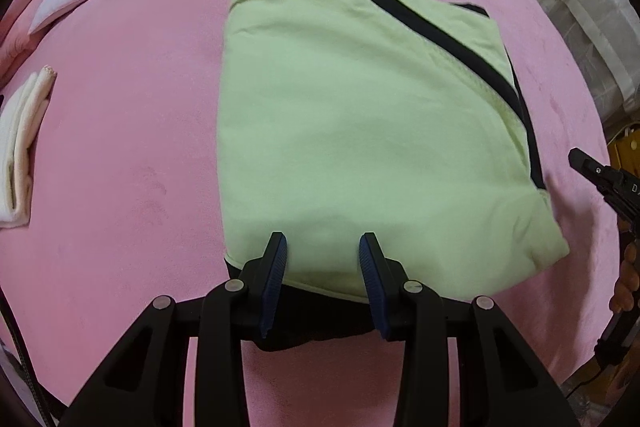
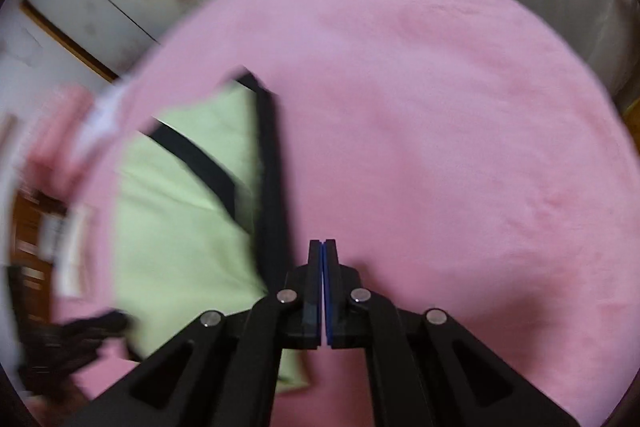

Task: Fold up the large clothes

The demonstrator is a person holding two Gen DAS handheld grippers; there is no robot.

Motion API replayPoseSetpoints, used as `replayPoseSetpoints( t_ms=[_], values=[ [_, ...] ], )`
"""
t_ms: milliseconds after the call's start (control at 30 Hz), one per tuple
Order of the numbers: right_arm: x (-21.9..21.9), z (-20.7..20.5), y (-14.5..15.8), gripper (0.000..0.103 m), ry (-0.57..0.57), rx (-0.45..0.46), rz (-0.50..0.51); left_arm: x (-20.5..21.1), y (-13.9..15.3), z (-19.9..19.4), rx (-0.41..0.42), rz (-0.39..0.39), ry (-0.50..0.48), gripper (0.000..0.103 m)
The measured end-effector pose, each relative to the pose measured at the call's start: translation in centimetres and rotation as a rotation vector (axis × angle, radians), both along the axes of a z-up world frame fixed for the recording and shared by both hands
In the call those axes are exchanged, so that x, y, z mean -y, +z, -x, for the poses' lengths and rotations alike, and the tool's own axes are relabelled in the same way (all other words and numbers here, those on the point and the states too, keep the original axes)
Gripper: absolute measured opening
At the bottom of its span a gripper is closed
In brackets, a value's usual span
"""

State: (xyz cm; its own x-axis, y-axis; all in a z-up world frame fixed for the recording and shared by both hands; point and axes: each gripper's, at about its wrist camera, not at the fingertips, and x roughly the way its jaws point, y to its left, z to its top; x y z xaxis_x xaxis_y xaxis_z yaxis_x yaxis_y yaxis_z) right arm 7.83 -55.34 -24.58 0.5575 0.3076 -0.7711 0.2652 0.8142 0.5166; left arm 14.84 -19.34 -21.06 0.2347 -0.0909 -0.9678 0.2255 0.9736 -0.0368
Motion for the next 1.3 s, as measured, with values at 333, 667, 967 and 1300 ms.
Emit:
replayPoseSetpoints(
  t_ms=[333,667,967,1300],
  values=[
    [-7.0,-5.3,-0.6,0.004,0.228,0.066,-0.172,0.9,0.7,-2.0,0.036,0.038,0.009,0.037],
    [-6.4,-7.5,-5.1,0.0,0.16,-0.06,-0.034,2.3,-2.9,-8.6,0.06,-0.13,0.022,0.037],
    [-8.3,-8.3,-0.3,0.005,0.2,0.125,0.036,0.5,-0.7,-10.7,0.102,-0.036,0.065,0.037],
    [-12.3,-17.4,-3.5,0.0,0.283,0.087,0.016,2.0,-2.4,-17.0,0.133,-0.035,0.106,0.04]
  ],
)
